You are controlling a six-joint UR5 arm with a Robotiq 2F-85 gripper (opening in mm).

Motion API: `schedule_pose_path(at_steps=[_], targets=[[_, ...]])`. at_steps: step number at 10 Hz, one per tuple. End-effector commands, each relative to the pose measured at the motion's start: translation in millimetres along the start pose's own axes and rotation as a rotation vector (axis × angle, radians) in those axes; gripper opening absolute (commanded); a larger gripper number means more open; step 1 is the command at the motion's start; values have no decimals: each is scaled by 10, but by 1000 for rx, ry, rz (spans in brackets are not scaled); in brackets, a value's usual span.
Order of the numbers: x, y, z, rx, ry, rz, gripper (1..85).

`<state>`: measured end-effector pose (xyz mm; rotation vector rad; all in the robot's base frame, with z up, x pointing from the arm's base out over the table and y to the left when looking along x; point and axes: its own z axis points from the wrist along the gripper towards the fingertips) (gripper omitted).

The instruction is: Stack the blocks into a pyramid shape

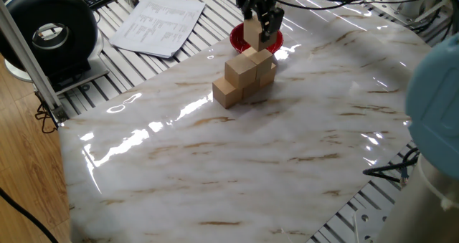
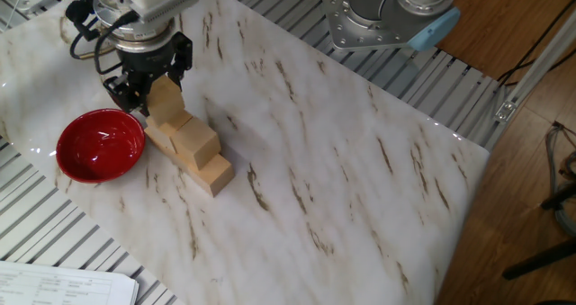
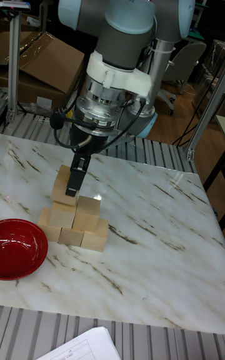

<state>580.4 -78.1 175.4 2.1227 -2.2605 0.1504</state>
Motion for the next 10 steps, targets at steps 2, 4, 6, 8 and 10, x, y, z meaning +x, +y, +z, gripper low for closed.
schedule_pose_path(at_steps=[2, 4, 6, 8, 10], targets=[[-117, -43, -16, 22, 6, 25, 7], [-261, -36, -5, 24, -7, 45, 7], [-373, -53, -9, 27, -16, 58, 7], [-420, -31, -31, 13, -31, 72, 7], [-405, -15, -31, 0, -25, 74, 7]])
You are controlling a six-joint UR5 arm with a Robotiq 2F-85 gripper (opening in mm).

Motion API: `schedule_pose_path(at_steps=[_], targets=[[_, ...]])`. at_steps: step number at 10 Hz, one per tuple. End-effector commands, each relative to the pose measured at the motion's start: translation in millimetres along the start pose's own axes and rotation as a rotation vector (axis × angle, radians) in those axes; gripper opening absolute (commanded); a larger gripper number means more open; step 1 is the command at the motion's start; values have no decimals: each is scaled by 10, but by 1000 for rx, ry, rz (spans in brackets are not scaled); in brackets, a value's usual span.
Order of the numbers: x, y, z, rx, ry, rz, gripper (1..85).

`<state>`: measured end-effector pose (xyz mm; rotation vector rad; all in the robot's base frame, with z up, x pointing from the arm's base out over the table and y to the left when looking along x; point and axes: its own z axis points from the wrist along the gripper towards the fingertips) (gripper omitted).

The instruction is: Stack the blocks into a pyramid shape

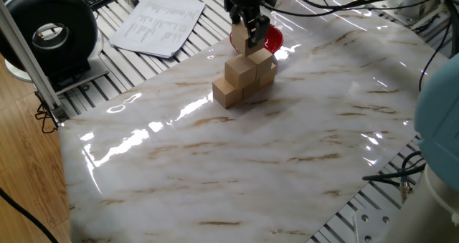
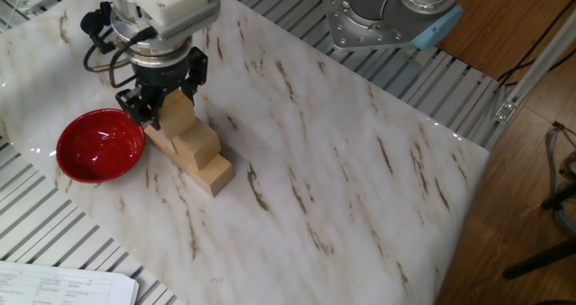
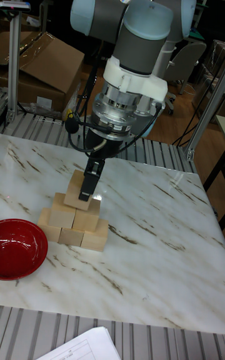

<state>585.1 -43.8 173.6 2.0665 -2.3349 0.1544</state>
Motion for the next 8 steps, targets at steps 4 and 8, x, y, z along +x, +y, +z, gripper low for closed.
schedule_pose_path(at_steps=[4, 8], targets=[[-104, 119, -47, -67, -27, 37, 7], [-163, 234, -6, -103, -33, 27, 7]])
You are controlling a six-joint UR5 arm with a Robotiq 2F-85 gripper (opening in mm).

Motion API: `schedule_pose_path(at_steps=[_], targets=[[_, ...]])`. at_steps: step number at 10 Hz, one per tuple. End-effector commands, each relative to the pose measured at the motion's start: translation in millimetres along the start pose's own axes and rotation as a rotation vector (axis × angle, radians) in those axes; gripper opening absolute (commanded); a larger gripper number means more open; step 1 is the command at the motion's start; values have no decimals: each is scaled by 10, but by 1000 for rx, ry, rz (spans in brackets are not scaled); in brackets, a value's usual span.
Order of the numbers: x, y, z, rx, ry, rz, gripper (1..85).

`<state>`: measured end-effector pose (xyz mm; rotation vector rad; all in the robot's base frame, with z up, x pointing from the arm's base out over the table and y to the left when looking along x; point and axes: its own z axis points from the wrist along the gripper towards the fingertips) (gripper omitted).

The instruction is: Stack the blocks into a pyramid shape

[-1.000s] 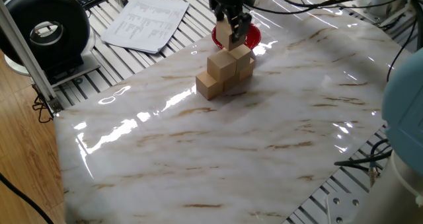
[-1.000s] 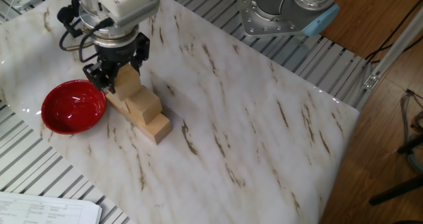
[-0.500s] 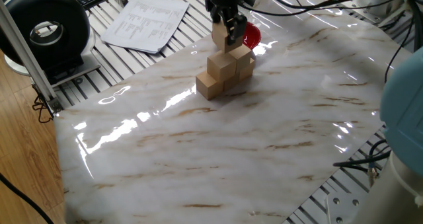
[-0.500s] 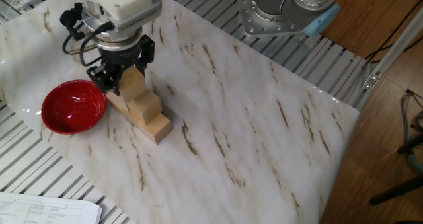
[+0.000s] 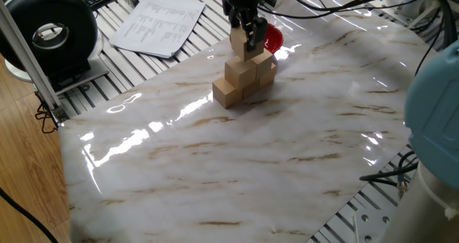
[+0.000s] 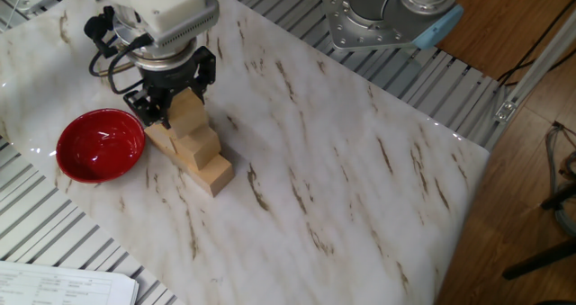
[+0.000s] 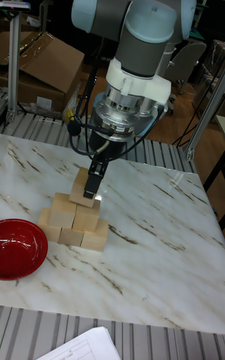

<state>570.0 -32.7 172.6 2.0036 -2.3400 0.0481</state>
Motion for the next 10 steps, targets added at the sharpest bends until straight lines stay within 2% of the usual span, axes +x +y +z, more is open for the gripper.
schedule_pose_path(at_steps=[1, 2, 5, 6, 8, 10], targets=[[-72, 76, 35, -12, -9, -21, 7], [-60, 83, 47, -9, 0, -36, 7], [115, -65, 43, 39, 71, -220, 7], [115, -90, 54, 45, 74, -257, 7], [30, -81, 69, 45, 41, -288, 7], [20, -85, 70, 48, 37, -311, 7]])
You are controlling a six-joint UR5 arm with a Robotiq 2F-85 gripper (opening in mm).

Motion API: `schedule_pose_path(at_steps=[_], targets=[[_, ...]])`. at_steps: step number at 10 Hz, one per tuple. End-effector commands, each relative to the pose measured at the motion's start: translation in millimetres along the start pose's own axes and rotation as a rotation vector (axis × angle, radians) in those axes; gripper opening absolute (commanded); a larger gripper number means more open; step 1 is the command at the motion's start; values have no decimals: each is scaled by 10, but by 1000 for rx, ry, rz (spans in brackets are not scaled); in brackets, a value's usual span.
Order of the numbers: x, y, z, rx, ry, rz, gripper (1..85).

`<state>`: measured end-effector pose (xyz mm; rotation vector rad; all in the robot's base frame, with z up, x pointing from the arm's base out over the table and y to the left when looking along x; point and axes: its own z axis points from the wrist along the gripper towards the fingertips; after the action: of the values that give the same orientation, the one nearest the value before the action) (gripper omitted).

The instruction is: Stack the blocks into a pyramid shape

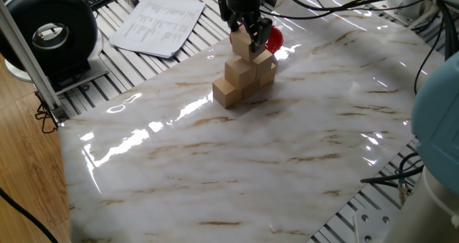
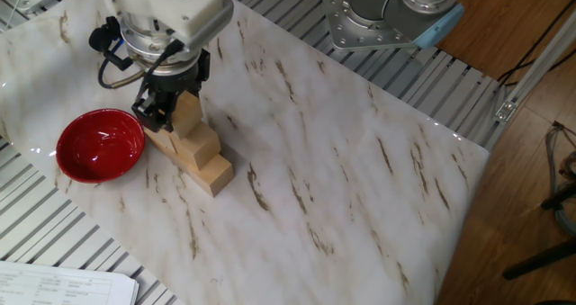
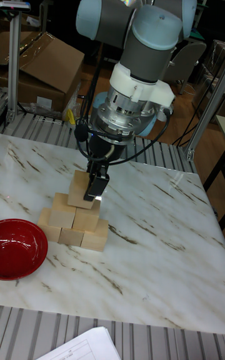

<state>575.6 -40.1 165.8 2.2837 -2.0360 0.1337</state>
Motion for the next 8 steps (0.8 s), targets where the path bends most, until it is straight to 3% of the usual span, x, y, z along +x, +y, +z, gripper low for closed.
schedule_pose_path(at_steps=[1, 8], targets=[[-31, -33, 1, 15, -15, -43, 7], [65, -3, 33, 19, -52, -49, 7]])
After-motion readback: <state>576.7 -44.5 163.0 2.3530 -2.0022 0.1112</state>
